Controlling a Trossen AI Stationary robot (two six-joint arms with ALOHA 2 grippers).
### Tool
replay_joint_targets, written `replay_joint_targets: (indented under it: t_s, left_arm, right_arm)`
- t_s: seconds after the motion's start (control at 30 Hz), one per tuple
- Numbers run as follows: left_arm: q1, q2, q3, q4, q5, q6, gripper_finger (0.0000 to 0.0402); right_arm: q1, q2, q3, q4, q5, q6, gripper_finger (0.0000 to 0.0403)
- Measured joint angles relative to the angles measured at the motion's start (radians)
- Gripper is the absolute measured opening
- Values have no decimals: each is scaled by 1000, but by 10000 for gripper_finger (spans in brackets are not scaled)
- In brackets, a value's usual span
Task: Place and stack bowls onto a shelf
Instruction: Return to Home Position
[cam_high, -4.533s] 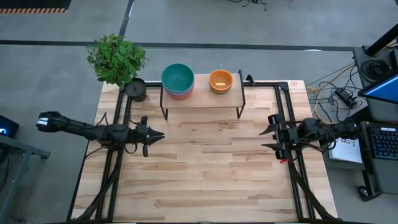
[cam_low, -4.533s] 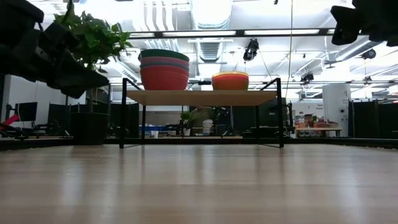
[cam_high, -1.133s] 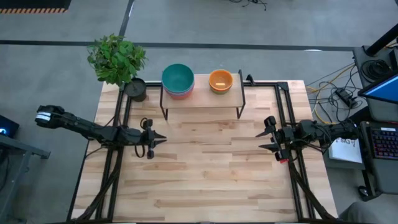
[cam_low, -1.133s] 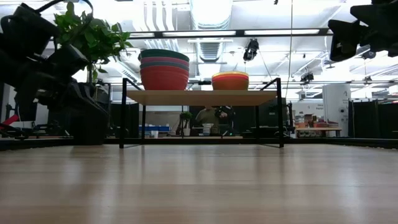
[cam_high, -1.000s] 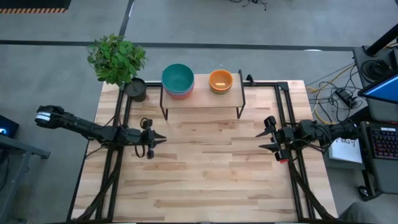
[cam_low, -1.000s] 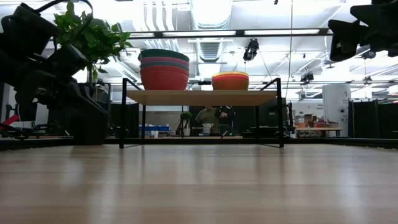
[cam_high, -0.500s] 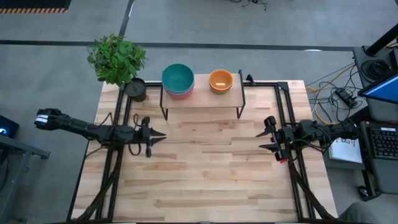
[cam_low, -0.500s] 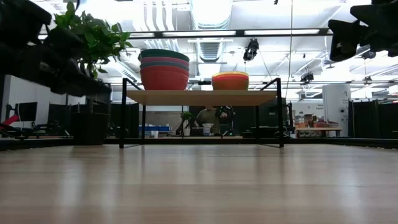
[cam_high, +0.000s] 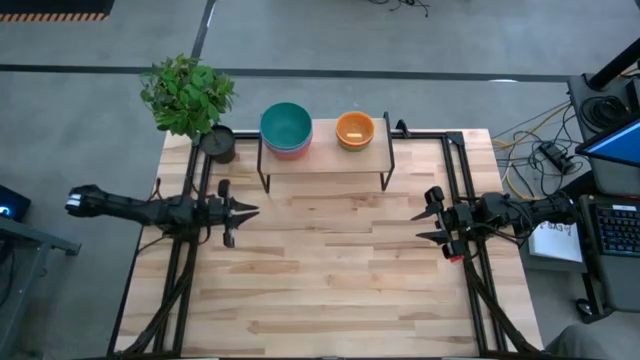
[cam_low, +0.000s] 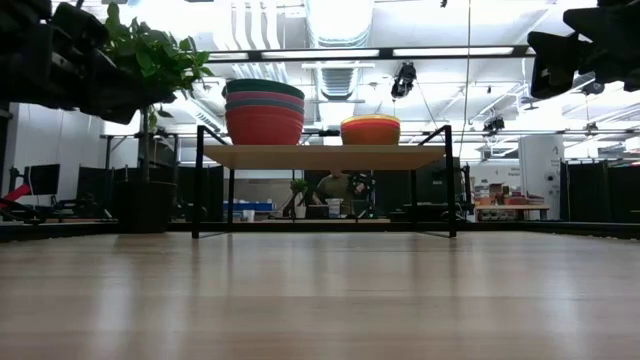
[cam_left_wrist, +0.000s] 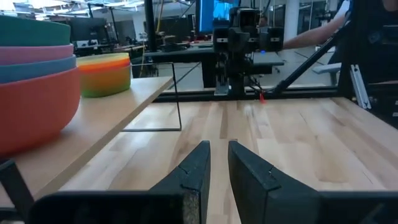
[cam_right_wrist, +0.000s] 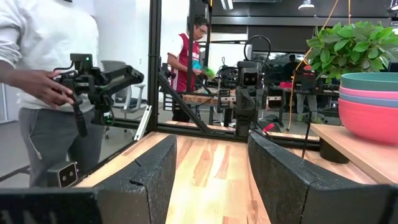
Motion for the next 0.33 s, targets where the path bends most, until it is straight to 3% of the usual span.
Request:
replay_joint_targets:
  t_s: [0.33]
  left_arm:
    - [1, -269, -1, -205, 7, 7, 40]
  right_arm:
    - [0, 0, 0, 0, 0, 0, 187]
